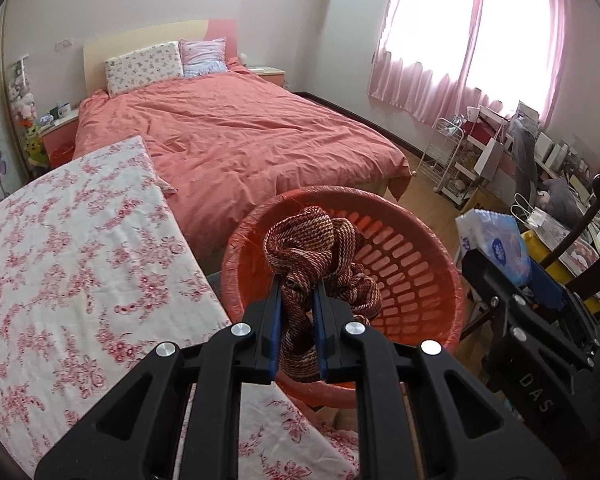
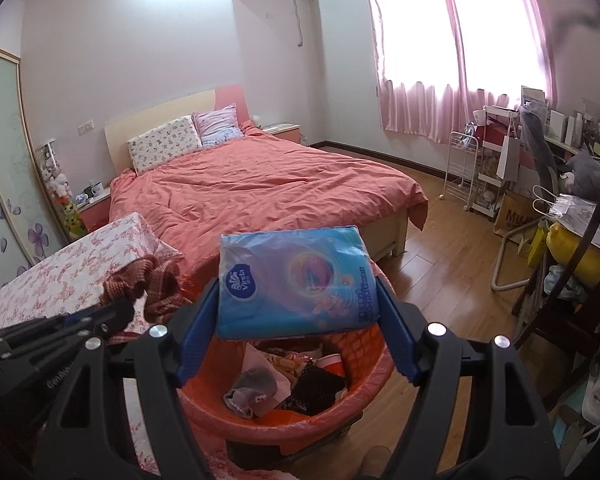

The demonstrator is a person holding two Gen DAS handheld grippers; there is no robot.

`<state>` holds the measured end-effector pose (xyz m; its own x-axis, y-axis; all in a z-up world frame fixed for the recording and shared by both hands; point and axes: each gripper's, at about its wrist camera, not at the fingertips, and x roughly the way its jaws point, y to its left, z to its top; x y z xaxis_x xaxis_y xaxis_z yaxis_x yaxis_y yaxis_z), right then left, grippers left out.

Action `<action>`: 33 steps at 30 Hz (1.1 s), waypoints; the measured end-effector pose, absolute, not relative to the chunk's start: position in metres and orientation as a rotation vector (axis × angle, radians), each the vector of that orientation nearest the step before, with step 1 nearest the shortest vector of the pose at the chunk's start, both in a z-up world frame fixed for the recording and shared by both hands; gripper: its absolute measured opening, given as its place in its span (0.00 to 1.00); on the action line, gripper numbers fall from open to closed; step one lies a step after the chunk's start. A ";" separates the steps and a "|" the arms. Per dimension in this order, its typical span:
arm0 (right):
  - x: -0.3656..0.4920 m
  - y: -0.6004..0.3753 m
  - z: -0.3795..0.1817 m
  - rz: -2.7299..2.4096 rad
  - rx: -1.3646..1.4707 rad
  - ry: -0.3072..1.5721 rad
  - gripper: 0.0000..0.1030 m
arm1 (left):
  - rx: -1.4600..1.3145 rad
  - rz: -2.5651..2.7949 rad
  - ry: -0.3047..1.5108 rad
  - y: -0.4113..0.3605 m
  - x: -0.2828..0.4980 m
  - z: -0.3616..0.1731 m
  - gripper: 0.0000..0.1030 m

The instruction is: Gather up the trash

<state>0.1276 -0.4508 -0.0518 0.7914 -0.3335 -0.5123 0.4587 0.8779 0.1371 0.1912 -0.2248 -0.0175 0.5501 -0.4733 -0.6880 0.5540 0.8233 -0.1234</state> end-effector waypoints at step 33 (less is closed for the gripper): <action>0.134 -0.478 -0.075 -0.420 0.366 0.541 0.78 | 0.090 -0.609 0.863 -0.226 0.201 -0.038 0.34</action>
